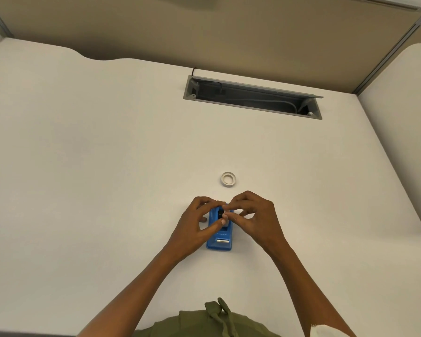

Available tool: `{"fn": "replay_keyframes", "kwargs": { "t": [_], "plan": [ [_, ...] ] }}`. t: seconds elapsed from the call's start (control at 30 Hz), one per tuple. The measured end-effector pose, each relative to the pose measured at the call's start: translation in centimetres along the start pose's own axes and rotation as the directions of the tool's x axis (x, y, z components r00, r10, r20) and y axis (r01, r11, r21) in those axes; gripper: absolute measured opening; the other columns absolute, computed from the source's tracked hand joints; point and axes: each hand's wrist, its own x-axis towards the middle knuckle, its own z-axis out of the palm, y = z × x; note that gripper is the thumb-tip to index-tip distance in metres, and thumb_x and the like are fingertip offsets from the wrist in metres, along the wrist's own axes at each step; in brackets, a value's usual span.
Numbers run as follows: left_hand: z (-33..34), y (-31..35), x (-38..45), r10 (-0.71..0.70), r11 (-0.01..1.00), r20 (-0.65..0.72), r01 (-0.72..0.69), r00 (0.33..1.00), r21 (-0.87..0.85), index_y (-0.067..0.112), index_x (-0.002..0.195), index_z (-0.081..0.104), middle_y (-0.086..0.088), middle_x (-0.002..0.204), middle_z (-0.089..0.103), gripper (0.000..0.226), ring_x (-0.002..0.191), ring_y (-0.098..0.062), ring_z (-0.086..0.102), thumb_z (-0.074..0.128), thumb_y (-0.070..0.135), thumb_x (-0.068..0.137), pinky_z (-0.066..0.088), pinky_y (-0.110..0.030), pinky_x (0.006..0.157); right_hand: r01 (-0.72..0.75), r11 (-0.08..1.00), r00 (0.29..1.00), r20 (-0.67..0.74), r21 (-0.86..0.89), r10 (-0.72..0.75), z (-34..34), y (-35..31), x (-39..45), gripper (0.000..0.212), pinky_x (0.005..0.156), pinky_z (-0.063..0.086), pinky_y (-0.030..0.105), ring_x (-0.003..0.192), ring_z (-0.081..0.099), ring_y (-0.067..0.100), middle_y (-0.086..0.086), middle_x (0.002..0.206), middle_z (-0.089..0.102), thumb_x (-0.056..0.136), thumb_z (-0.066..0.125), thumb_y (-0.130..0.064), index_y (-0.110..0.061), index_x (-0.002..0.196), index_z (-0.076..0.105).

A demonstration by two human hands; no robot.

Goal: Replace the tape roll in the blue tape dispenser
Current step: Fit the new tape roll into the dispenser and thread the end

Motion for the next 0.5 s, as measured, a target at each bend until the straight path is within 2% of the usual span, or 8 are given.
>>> {"fn": "replay_keyframes", "kwargs": {
  "t": [0.13,0.23,0.37,0.5],
  "plan": [
    [-0.14,0.23,-0.13,-0.011,1.0,0.005,0.01,1.0,0.016,0.035,0.115,0.056,0.006,0.116,0.052,0.033,0.106,-0.009,0.053,0.063,0.036,0.083,0.049,-0.012,0.08,0.061,0.996,0.998,-0.013,-0.069,-0.062,-0.16,-0.23,0.15,0.01,0.061,0.05,0.012,0.076,0.063,0.01,0.001,0.083,0.069,0.076,0.074,-0.016,-0.017,0.085,0.076],
    [-0.16,0.35,-0.16,-0.013,1.0,0.003,0.013,1.0,0.02,0.029,0.118,0.058,0.004,0.117,0.052,0.035,0.107,-0.009,0.053,0.063,0.032,0.083,0.048,-0.011,0.08,0.067,0.993,0.997,-0.034,-0.097,-0.07,-0.04,-0.28,0.06,0.005,0.06,0.048,0.01,0.072,0.063,0.009,0.002,0.081,0.07,0.078,0.072,-0.013,-0.014,0.082,0.074],
    [-0.13,0.58,-0.15,-0.039,0.999,-0.001,0.039,0.999,0.023,0.025,0.118,0.058,0.002,0.118,0.052,0.036,0.106,-0.012,0.053,0.064,0.03,0.083,0.048,-0.01,0.079,0.047,0.996,0.998,-0.037,-0.082,-0.05,0.0,-0.43,0.0,0.004,0.06,0.048,0.011,0.075,0.063,0.01,0.002,0.082,0.069,0.08,0.069,-0.014,-0.014,0.082,0.073],
    [-0.26,0.79,-0.12,-0.04,0.999,0.012,0.04,0.999,0.023,0.026,0.119,0.058,0.003,0.118,0.051,0.036,0.107,-0.012,0.053,0.063,0.031,0.083,0.048,-0.011,0.079,0.047,0.996,0.999,0.022,-0.08,-0.046,-0.55,-0.59,-0.05,0.011,0.064,0.055,0.024,0.079,0.063,0.01,0.001,0.085,0.07,0.075,0.074,-0.015,-0.015,0.086,0.075]
  ]
}}
